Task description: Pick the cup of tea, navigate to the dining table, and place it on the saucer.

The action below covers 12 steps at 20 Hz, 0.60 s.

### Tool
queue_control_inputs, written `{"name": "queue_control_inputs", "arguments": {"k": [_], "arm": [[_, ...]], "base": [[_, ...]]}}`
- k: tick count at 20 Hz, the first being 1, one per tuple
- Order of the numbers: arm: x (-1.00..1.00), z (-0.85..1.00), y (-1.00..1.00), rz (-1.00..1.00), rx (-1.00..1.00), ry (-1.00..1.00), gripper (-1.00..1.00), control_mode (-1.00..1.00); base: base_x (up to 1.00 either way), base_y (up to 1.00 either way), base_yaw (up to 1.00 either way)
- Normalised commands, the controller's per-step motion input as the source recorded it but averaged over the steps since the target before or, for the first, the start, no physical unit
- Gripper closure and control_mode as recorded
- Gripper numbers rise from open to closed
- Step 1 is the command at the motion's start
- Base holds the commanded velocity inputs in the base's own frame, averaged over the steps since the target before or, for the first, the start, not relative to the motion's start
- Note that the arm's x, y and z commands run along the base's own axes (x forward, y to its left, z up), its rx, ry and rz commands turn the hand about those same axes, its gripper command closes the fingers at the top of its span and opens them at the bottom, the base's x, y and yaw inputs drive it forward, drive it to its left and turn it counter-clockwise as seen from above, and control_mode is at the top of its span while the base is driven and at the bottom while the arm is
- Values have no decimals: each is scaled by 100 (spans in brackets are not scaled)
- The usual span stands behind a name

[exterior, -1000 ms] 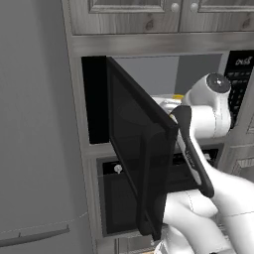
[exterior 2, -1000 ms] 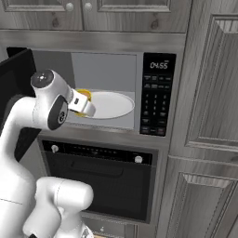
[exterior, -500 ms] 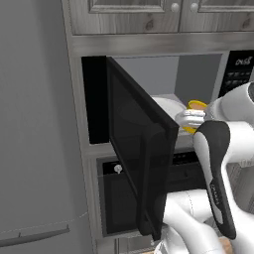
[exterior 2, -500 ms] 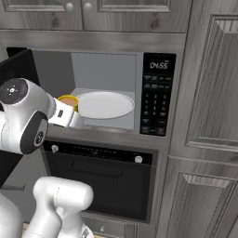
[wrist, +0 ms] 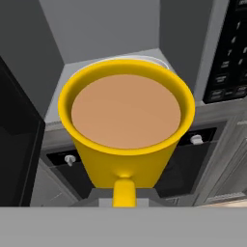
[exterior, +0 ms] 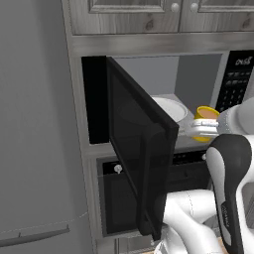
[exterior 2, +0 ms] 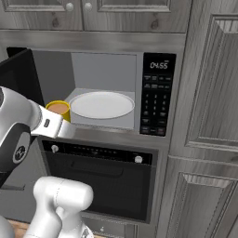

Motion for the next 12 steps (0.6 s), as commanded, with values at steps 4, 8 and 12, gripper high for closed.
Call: {"name": "queue_control_inputs", "arguments": {"k": [4,8,12], "arm": [[0,0,0,0,0,0,100,-100],[0,0,0,0,0,0,100,100],[0,0,0,0,0,0,100,100]], "base": [[0,0,0],[0,0,0],[-71,-4,-10]]}}
